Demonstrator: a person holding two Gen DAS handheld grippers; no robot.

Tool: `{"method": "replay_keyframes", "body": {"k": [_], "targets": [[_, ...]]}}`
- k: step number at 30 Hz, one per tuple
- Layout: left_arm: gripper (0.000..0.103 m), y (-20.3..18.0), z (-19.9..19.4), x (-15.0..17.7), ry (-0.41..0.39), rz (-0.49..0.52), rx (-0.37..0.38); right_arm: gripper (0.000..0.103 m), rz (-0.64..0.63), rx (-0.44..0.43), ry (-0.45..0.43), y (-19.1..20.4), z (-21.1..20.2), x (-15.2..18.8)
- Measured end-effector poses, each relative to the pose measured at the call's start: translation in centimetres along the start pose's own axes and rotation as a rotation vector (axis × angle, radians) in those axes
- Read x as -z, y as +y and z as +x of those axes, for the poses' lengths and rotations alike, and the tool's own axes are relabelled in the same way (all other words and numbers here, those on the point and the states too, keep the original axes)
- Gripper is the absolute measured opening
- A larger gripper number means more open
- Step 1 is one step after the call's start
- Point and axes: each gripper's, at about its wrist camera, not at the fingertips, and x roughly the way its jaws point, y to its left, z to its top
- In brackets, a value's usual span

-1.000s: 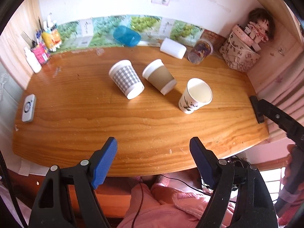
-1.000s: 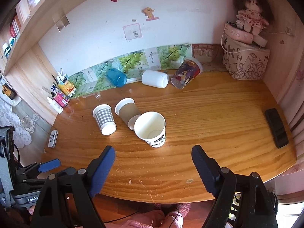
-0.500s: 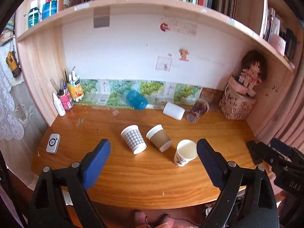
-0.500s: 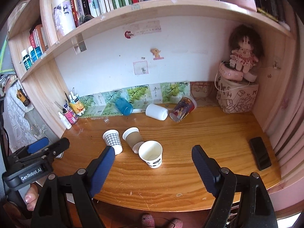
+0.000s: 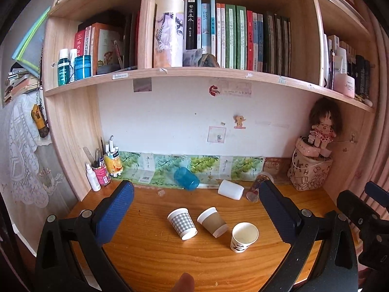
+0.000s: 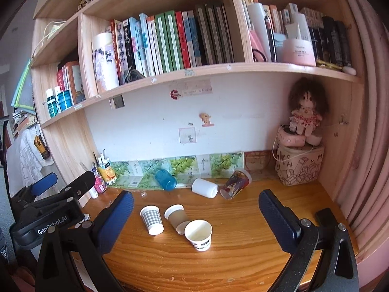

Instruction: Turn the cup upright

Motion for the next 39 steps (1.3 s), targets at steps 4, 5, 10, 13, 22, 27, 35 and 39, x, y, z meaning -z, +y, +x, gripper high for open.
{"method": "replay_keyframes", "body": {"k": [4,5,10,13,22,27,35,39], "targets": [[0.103,0.1,-0.5,-0.3,-0.054,-0.007,-0.035,0.103,0.006,0.029,-0.049,-0.4,-0.4,-0.6],[0.103,0.2,-0.7,-0.3,-0.070,-0.013,-0.043,0.103,0.006,0.036,-0.058,-0.4,-0.5,-0.7],[0.103,0.5,-1.2,-0.6,-0.136,-0.030,-0.073,0.103,0.003,0.043,-0.087,-0.5,-0.4,-0.9],[0.103,0.7,-1.1,-0.6,-0.149,-0.045,-0.080,0.103,0.001,0.034,-0.094,-0.3,-0.1,-0.8],[0.103,0.9,-0.4,-0.7,-0.146,-0.060,-0.101,0.103,-0.016,0.026,-0.154,0.1,-0.1,-1.1],[0.103,0.8,-0.3,-0.6,-0.147,-0.060,-0.098,0.103,-0.026,0.025,-0.149,0.1,0.2,-1.0],[0.103,0.6,0.0,-0.7,-0.136,-0.062,-0.091,0.103,-0.027,0.026,-0.135,0.0,0.4,-1.1],[0.103,0.4,0.2,-0.8,-0.124,-0.056,-0.091,0.103,-0.024,0.017,-0.117,0.0,0.7,-0.9]]}}
